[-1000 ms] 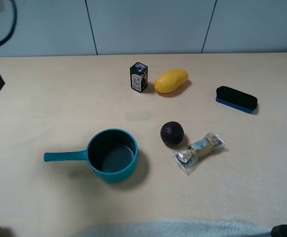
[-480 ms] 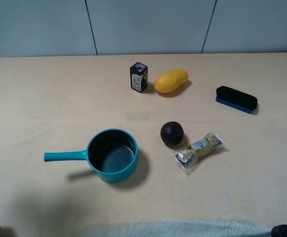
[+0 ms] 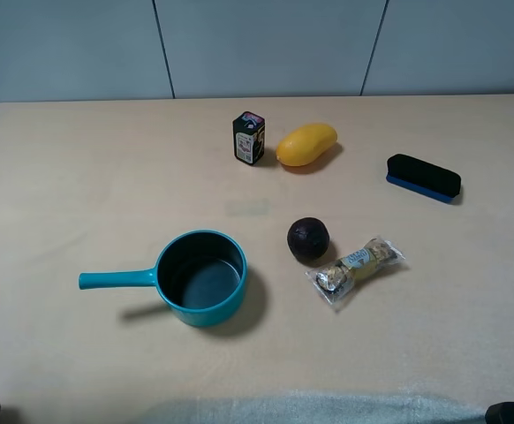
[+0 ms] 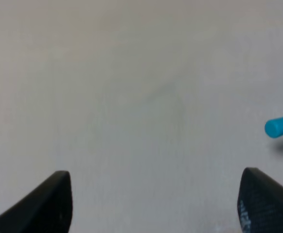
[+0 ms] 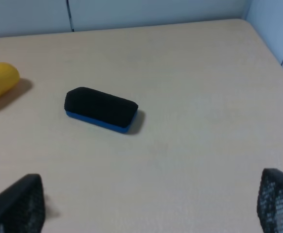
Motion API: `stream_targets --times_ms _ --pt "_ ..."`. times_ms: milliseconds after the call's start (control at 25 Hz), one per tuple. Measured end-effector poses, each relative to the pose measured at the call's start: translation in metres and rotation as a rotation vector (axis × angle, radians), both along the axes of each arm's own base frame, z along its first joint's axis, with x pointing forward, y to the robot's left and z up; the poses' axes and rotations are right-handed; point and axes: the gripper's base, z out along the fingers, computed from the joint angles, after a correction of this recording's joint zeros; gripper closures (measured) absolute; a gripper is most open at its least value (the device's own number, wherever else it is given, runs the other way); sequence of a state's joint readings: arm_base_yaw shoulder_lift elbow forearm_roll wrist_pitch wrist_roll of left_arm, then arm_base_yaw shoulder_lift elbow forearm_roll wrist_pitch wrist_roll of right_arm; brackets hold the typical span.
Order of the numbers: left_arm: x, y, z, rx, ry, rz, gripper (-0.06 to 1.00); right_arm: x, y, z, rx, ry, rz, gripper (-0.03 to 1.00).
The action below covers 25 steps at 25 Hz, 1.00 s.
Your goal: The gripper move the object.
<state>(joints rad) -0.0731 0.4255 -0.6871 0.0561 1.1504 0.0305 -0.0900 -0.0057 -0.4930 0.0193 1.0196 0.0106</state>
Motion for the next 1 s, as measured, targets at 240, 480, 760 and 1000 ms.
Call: stream_targets --times_ms 240,480,760,1000 --pt "-0.009 0.001 -0.022 0.001 0.014 0.0 0.24 0.0 0.0 0.0 0.0 0.0 0.0 0.31" --pt "-0.016 0.001 -0.035 0.0 -0.002 0.0 0.24 0.0 0.0 0.0 0.0 0.0 0.0 0.31" --pt "-0.032 0.002 -0.041 -0.01 -0.126 0.001 0.24 0.0 0.0 0.0 0.0 0.0 0.0 0.31" --pt "-0.037 0.003 -0.043 -0.01 -0.207 0.063 0.24 0.0 0.0 0.0 0.0 0.0 0.0 0.31"
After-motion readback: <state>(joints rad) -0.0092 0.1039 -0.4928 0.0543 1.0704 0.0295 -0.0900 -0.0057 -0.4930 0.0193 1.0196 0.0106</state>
